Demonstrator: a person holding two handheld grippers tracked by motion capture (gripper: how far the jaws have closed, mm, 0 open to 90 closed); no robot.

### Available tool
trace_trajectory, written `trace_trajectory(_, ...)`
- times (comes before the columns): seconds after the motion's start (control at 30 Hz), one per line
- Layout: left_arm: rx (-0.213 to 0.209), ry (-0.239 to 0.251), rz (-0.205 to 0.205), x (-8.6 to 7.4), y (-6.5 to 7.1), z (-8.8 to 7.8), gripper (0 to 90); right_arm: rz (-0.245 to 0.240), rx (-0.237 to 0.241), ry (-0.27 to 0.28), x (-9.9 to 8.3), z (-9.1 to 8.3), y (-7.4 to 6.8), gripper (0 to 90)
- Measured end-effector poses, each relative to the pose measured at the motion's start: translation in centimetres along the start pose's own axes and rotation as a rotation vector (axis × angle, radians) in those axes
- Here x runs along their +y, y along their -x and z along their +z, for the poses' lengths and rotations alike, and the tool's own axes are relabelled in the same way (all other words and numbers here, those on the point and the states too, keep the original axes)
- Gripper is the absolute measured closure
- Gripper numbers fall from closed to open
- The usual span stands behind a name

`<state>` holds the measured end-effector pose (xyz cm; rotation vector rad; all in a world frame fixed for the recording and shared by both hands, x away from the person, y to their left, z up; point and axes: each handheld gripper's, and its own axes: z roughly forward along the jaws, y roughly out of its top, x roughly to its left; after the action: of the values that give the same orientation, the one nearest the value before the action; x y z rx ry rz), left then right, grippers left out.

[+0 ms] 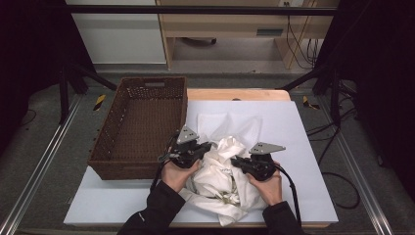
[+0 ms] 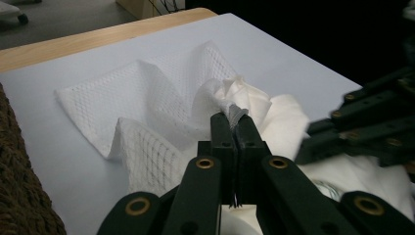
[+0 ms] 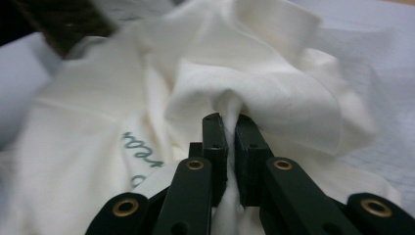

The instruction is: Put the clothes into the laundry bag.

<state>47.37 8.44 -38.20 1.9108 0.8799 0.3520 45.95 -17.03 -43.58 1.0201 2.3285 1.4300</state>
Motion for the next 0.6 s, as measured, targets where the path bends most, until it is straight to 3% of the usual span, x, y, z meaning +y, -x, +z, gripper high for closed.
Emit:
trace_trajectory(0.1,0.003,0.002,0.000,0.3,0.1,0.1,89.3,-0.056,0.097,0.043,0.6,-0.5,-2.2,85.8)
trace_trajectory(0.2,0.005,0.000,0.009,0.6,0.3,0.0,89.4,-0.131,0.141,0.043,1.4,0.5,-4.8,85.7)
trace_trajectory(0.27,0.010,0.009,0.013,0.8,0.5,-0.2,89.4,-0.152,0.143,0.032,1.8,1.6,-5.7,85.6)
trace_trajectory(0.33,0.022,0.011,0.035,1.0,0.8,-0.5,89.5,-0.142,0.103,0.015,2.0,3.5,-5.8,85.5)
trace_trajectory(0.47,0.011,0.010,0.035,0.8,1.1,-0.5,89.5,-0.080,0.029,-0.035,2.0,6.5,-4.7,85.4)
trace_trajectory(0.53,0.009,0.003,0.031,0.5,1.1,-0.2,89.6,-0.053,-0.041,-0.065,2.1,7.7,-4.3,85.3)
trace_trajectory(0.6,0.004,-0.003,0.023,0.1,0.8,0.1,89.5,-0.047,-0.082,-0.081,2.1,8.4,-4.2,85.0)
